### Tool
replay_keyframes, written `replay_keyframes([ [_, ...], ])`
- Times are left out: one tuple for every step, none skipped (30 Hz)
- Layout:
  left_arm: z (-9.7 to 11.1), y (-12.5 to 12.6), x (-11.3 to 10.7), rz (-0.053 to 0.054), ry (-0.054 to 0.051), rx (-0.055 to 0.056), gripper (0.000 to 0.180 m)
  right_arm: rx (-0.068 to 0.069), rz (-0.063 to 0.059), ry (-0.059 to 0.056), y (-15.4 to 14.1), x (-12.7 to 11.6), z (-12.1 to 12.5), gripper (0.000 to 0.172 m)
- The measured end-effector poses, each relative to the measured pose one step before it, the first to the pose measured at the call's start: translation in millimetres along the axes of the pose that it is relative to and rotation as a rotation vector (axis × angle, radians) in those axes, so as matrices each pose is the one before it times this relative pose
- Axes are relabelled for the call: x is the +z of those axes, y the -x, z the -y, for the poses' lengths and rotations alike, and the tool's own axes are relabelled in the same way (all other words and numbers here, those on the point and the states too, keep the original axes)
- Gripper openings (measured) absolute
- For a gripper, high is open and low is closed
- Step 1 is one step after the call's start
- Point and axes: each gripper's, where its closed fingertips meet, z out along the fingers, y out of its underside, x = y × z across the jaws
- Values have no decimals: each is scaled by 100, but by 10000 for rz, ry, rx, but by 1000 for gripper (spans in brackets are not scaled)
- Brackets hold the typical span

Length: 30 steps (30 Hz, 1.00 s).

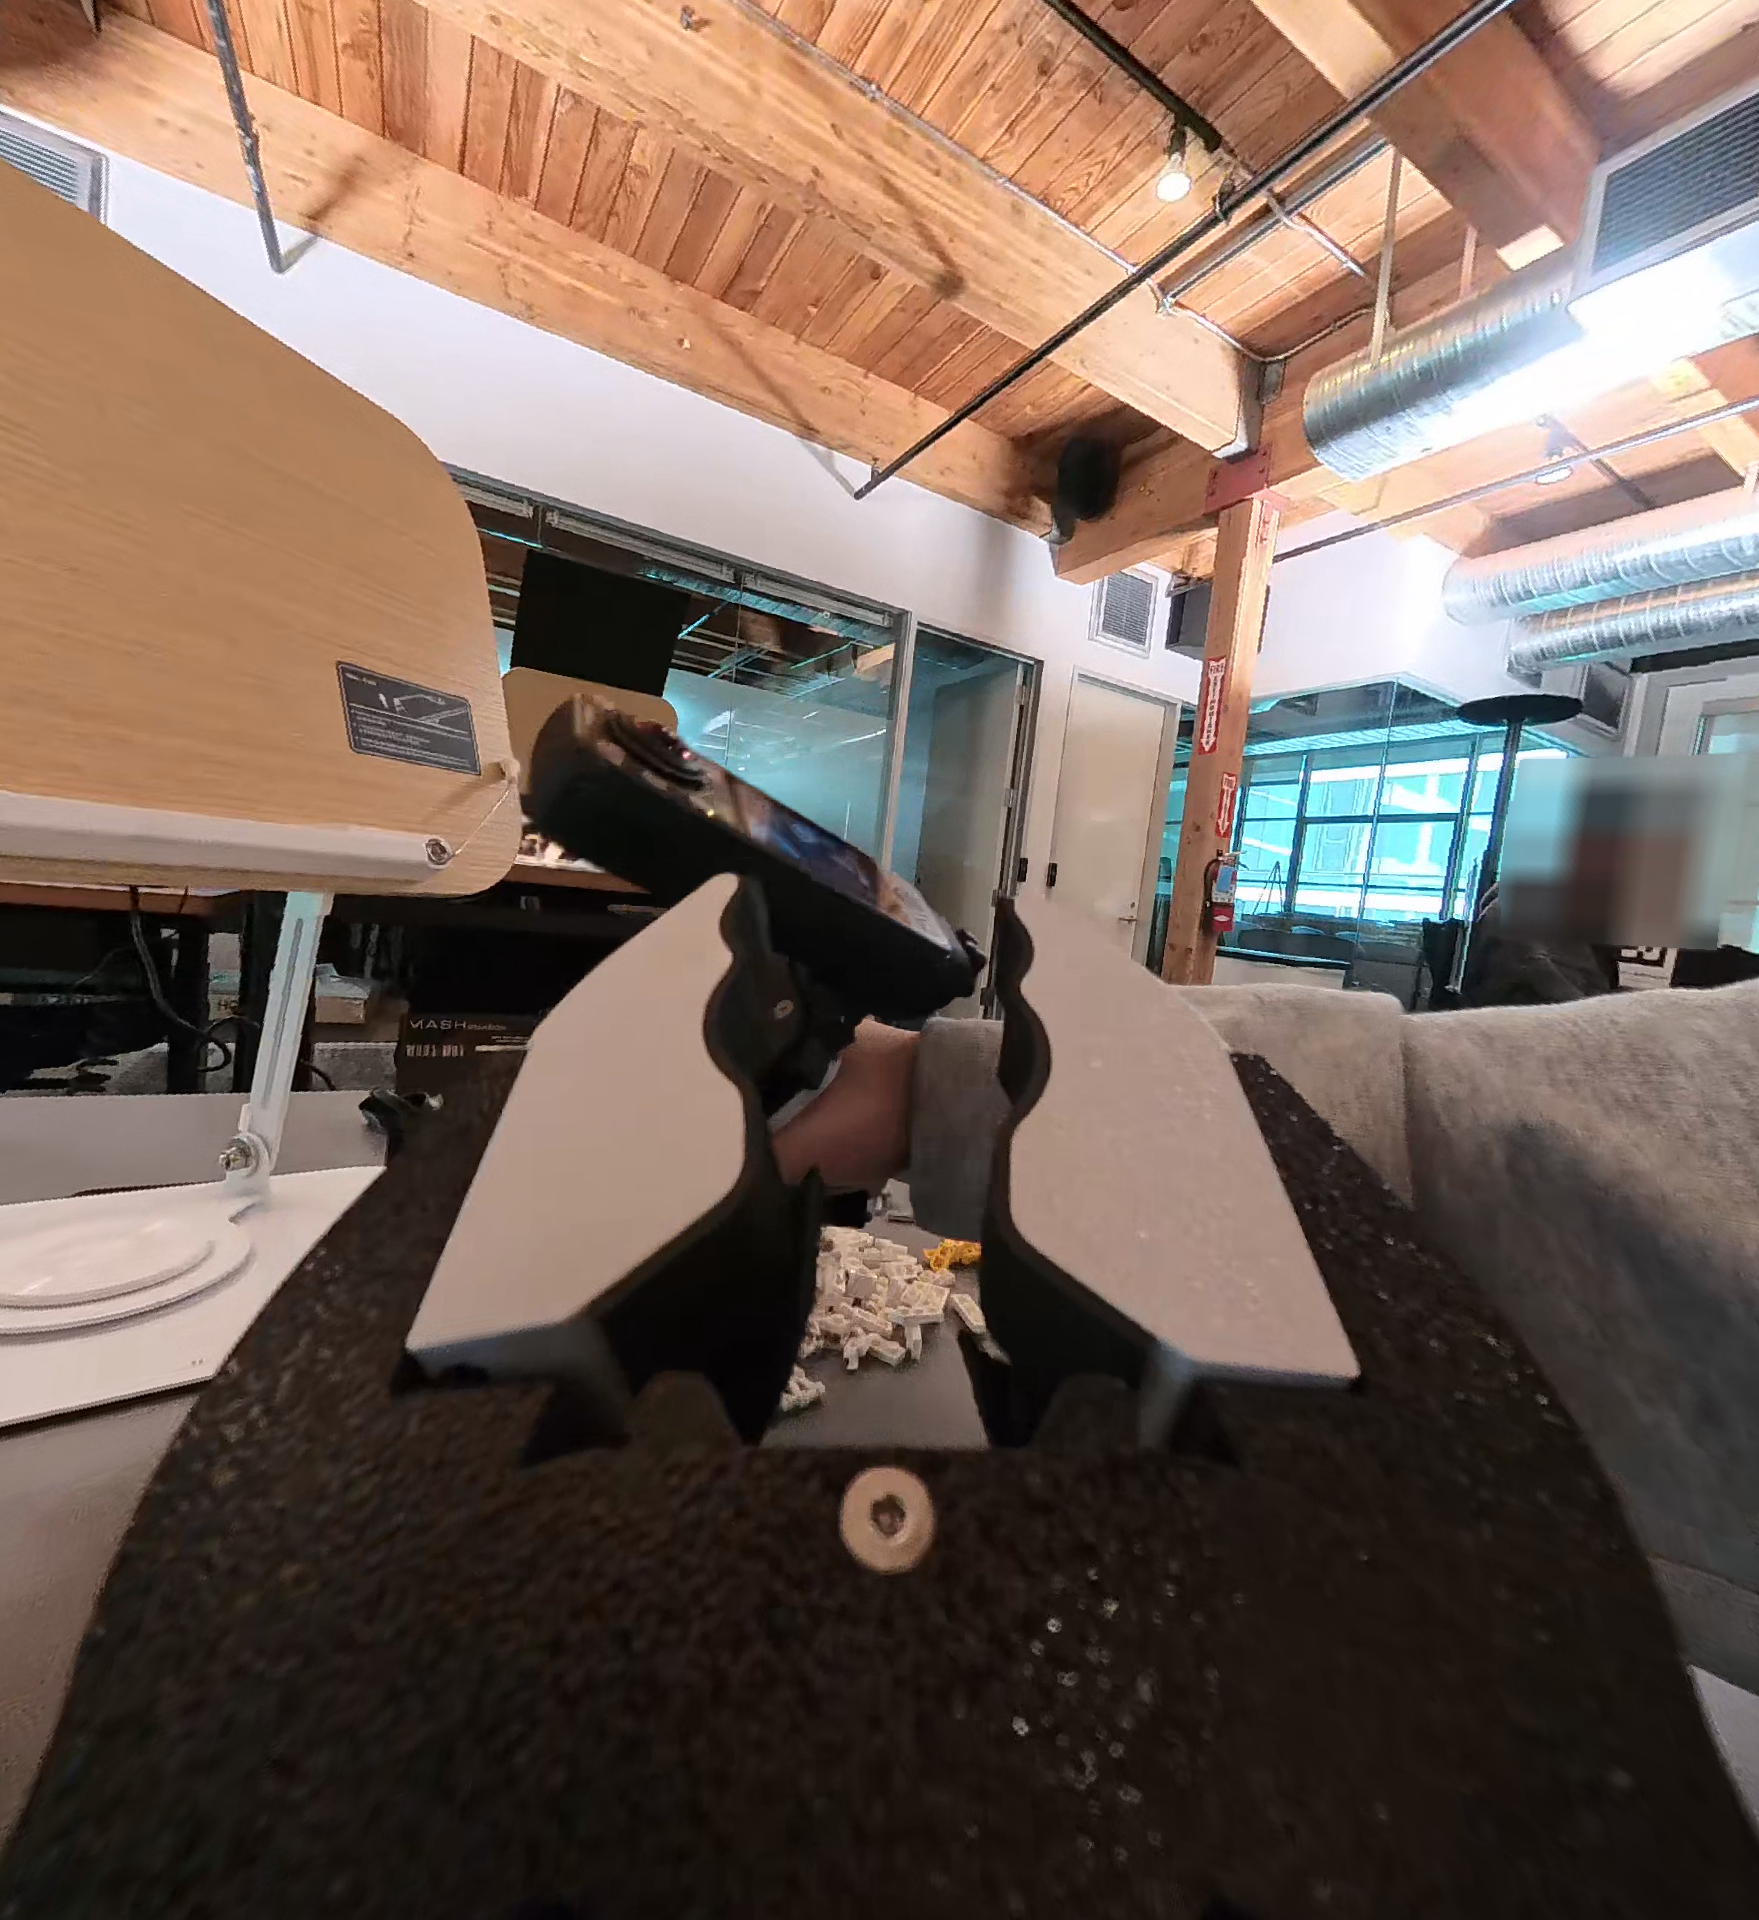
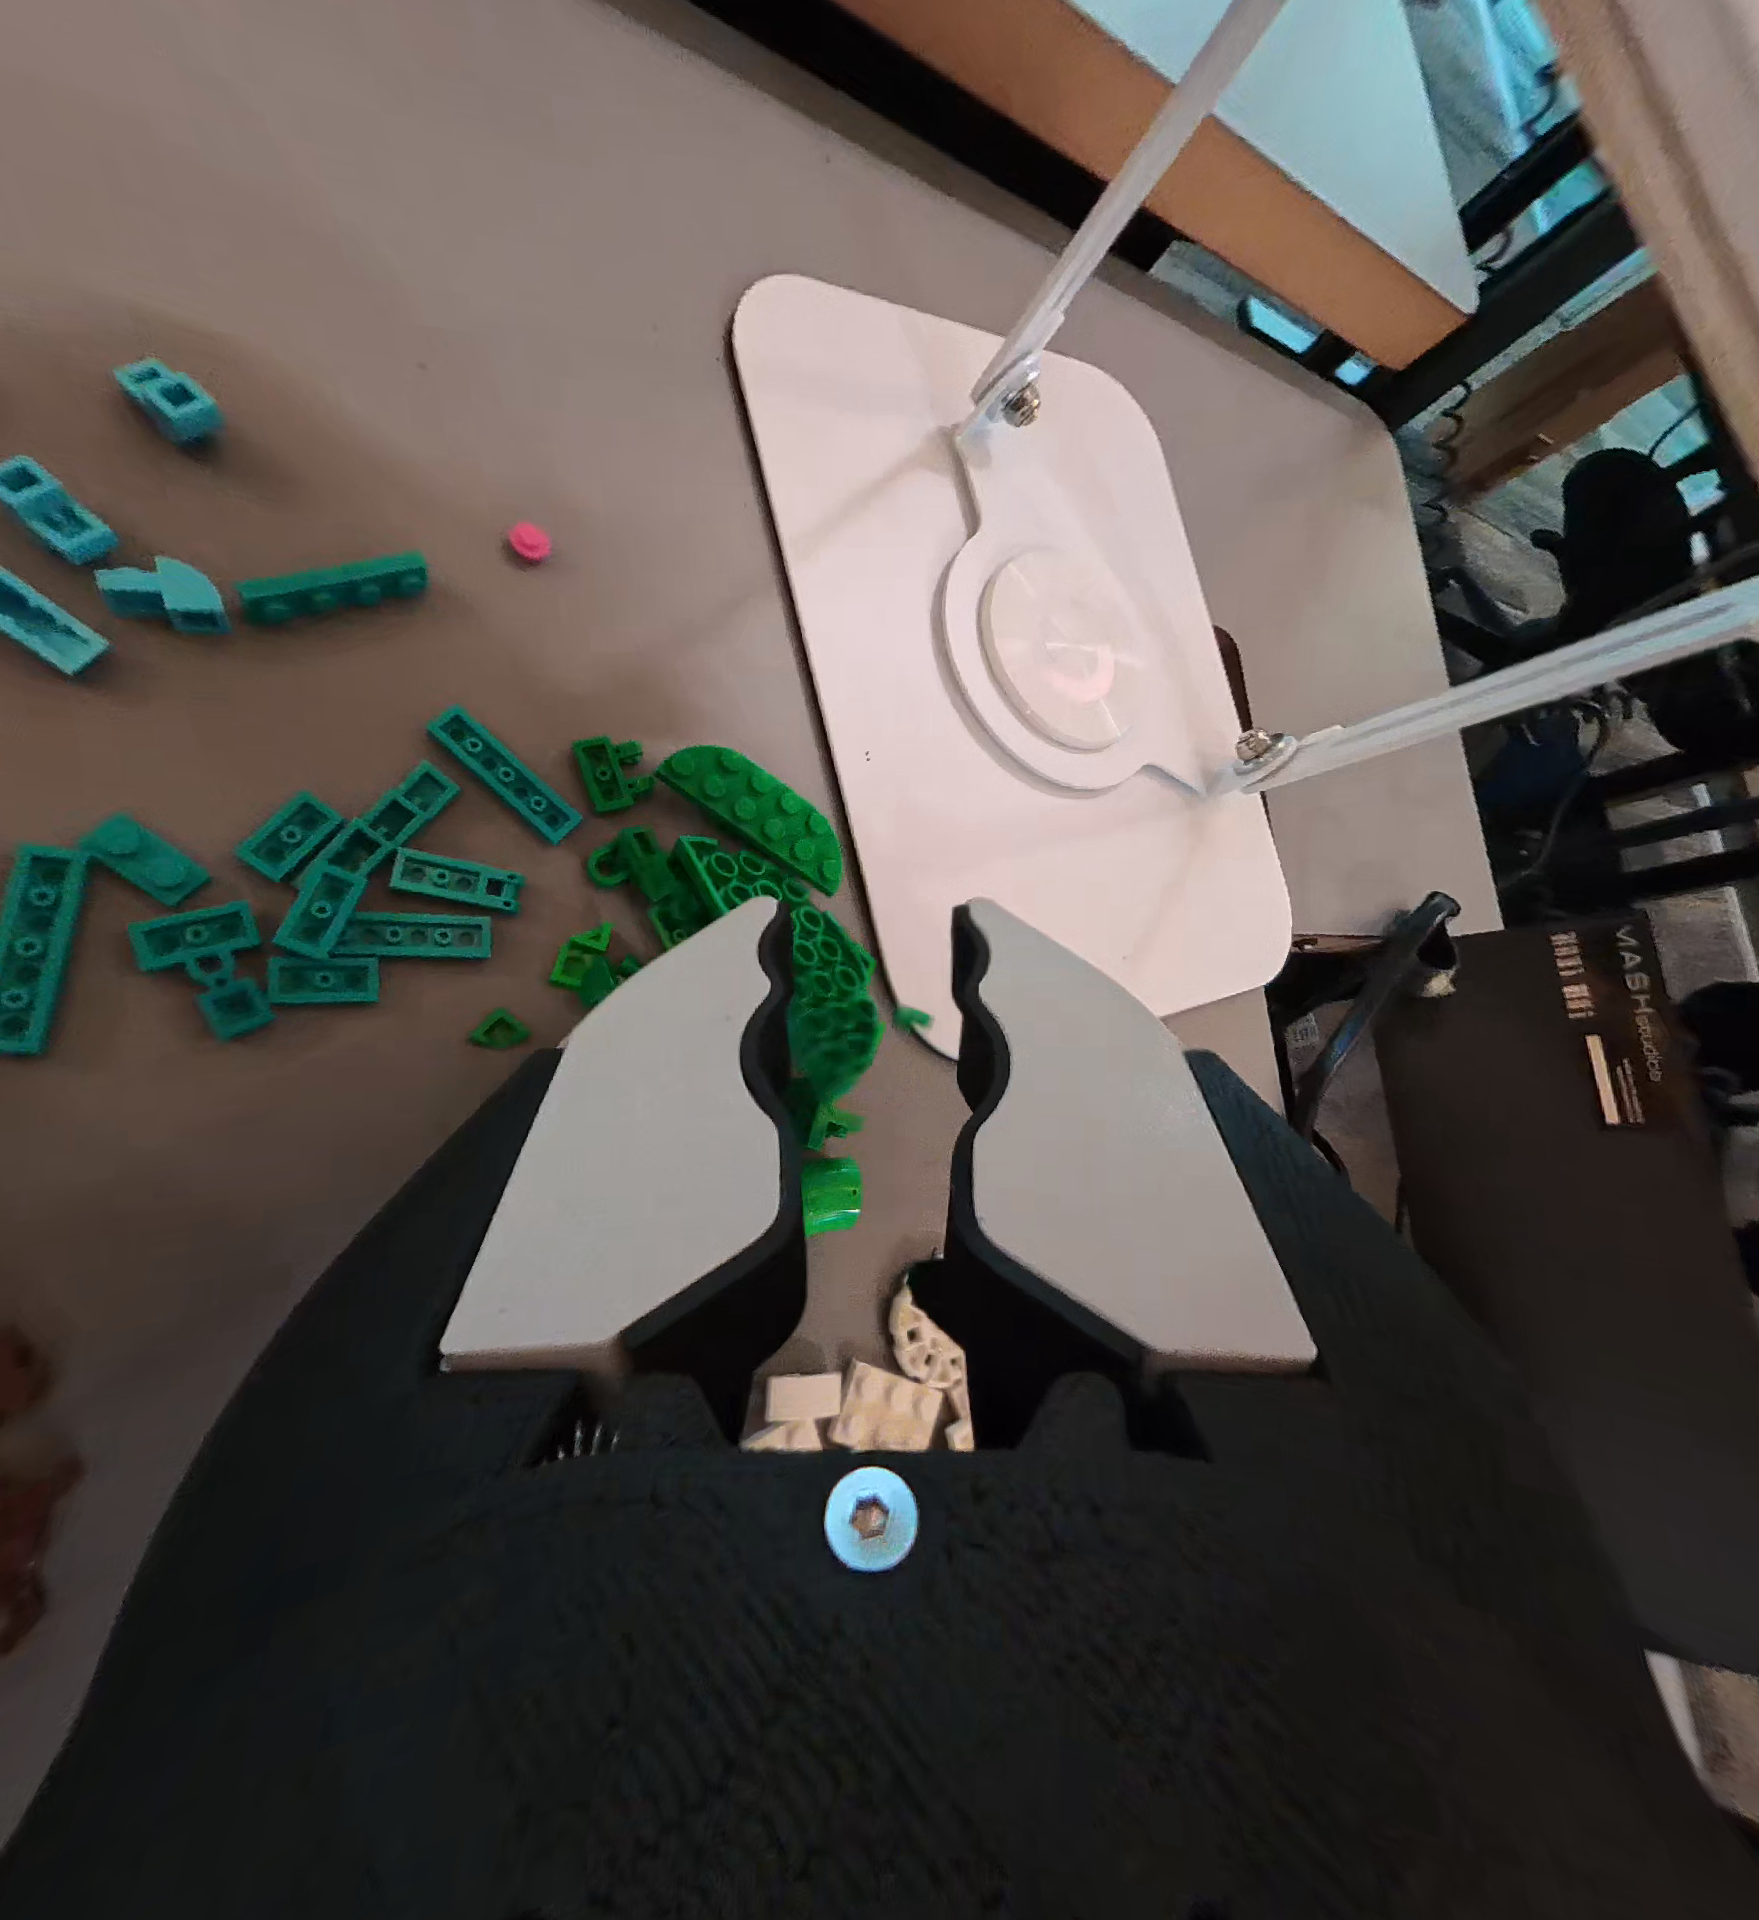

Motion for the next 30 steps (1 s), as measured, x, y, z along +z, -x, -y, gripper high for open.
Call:
replay_keyframes([
  [-41,27,13,6,15,1,43,223,-122,-237,-205,-373,177,29],
  [-27,48,-4,17,7,-22,43,247,-207,-254,-375,-568,122,29],
  [5,45,-6,6,-4,-18,43,316,-269,-256,-506,-778,70,29],
  [-13,15,3,-4,1,3,41,386,-227,-311,-438,-1027,76,29],
  [4,-23,2,-25,-3,14,39,428,-161,-387,-326,-1274,152,29],
  [-14,-38,2,-27,0,1,37,426,-173,-422,-289,-1519,187,29],
  [-14,-55,12,-30,4,-9,35,395,-208,-453,-251,-1751,207,29],
  [-49,-122,33,-65,16,-15,35,368,-189,-471,-135,-1933,199,28],
  [-112,-126,45,-64,43,-11,35,327,-170,-461,-35,-2045,111,27],
  [-171,-152,63,-69,70,-8,34,256,-239,-390,-62,-2059,-30,26],
  [-176,-161,61,-62,80,-2,35,186,-311,-295,-111,-2059,-219,25],
  [-177,-162,67,-65,72,18,34,149,-284,-206,-64,-2009,-389,25],
  [-200,-211,105,-111,100,66,32,130,-236,-11,-30,-1927,-618,25],
  [-397,-278,203,-182,216,145,28,88,-190,179,-8,-1844,-833,24],
  [-607,-349,246,-247,364,204,20,97,-130,150,30,-1695,-839,25],
  [-572,-316,220,-228,346,190,13,183,-27,58,141,-1514,-728,25],
  [-465,-395,224,-263,277,119,12,260,104,-41,279,-1287,-594,25],
  [-428,-457,168,-282,297,37,12,266,207,-77,373,-1049,-494,25],
  [-262,-383,89,-182,209,14,13,244,297,8,421,-765,-476,25],
  [-104,-407,15,-164,71,87,12,158,540,184,684,-474,-554,24],
  [-62,-395,23,-137,39,135,12,88,738,383,946,-252,-720,25],
  [-87,-276,26,-51,68,163,12,67,626,451,784,-46,-810,26],
  [-179,-206,32,2,132,159,11,61,452,388,607,118,-751,28],
  [-318,-283,76,-75,239,125,10,-33,298,319,474,218,-648,29],
  [-568,-376,130,-199,478,75,9,-165,123,229,330,279,-461,29],
  [-759,-539,242,-367,672,-15,11,-205,18,153,225,282,-259,29],
  [-814,-913,295,-679,792,-192,18,-167,23,130,227,278,-164,29],
  [-863,-1206,317,-929,894,-396,25,-115,38,97,225,229,-97,29],
  [-1022,-1130,317,-905,994,-534,34,-54,40,86,188,188,-113,29],
  [-1226,-809,301,-660,1064,-575,47,8,56,114,162,176,-165,29],
])
